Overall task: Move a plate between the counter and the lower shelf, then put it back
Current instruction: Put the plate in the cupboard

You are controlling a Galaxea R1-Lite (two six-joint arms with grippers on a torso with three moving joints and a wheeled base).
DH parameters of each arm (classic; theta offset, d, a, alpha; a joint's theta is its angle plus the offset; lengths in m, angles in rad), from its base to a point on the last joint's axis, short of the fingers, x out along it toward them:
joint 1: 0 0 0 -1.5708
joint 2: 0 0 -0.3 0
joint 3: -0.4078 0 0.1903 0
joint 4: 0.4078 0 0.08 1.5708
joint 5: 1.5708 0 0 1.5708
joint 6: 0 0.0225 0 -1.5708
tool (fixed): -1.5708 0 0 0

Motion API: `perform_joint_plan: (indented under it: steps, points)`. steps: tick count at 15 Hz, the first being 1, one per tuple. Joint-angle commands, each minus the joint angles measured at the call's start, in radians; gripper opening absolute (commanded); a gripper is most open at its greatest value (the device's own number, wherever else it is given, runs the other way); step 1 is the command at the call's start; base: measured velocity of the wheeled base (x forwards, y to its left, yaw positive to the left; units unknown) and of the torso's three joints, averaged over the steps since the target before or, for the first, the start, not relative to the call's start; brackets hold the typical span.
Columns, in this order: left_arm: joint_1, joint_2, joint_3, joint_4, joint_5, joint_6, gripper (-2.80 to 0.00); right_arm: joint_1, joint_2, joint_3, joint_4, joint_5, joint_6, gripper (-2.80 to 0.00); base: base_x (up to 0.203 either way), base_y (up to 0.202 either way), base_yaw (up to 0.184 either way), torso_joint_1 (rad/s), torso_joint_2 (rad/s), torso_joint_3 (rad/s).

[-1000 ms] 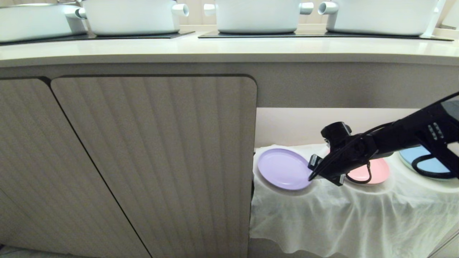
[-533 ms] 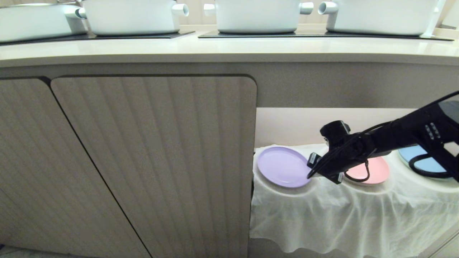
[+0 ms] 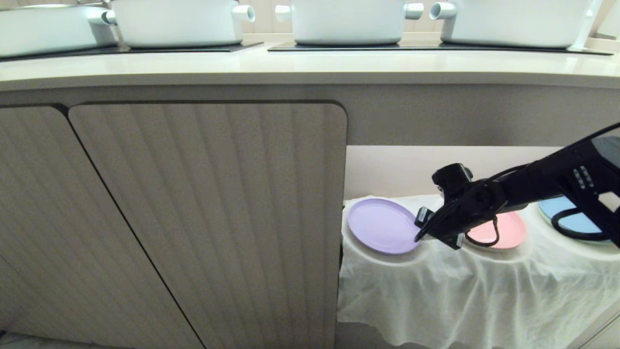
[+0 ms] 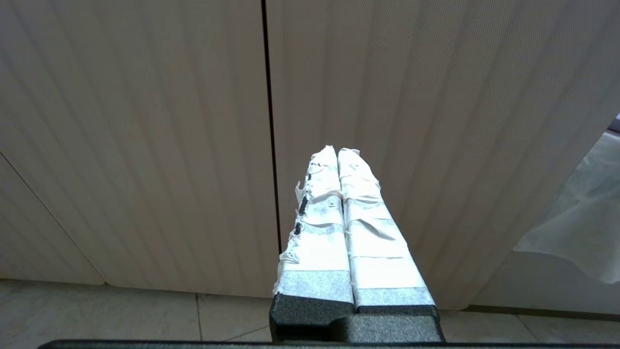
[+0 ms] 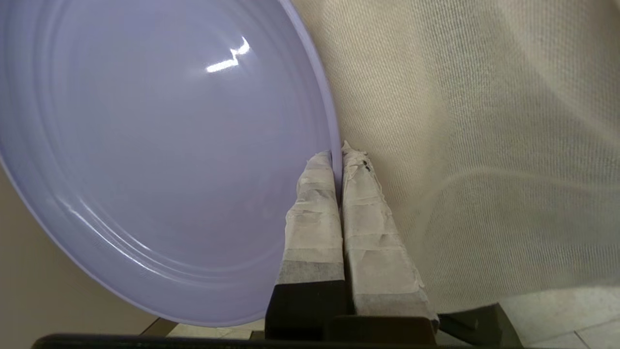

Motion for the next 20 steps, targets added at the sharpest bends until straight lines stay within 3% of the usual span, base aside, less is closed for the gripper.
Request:
perform_joint_plan:
  steps: [1,11,12,20]
  points:
    - [0.0,0.001,0.0,0.0,0.001,-0.001,-2.8,0.001,-0.003,-0.002,0.011,0.001,0.004,-2.8,0.0,0.0,0.0,0.0,0.0,0.0]
    - [0.001,0.001,0.0,0.0,0.001,-0.001,-2.8,0.003,-0.006,-0.003,0.027,0.001,0.003,-2.8,0.0,0.0,0.0,0.0,0.0,0.0]
    - [0.001,0.001,0.0,0.0,0.001,-0.001,-2.8,0.004,-0.007,-0.003,0.034,0.001,0.003,0.0,0.0,0.0,0.0,0.0,0.0,0.0]
    - [0.001,0.001,0.0,0.0,0.001,-0.001,-2.8,0.006,-0.014,-0.004,0.029,0.003,0.004,0.0,0.0,0.0,0.0,0.0,0.0,0.0]
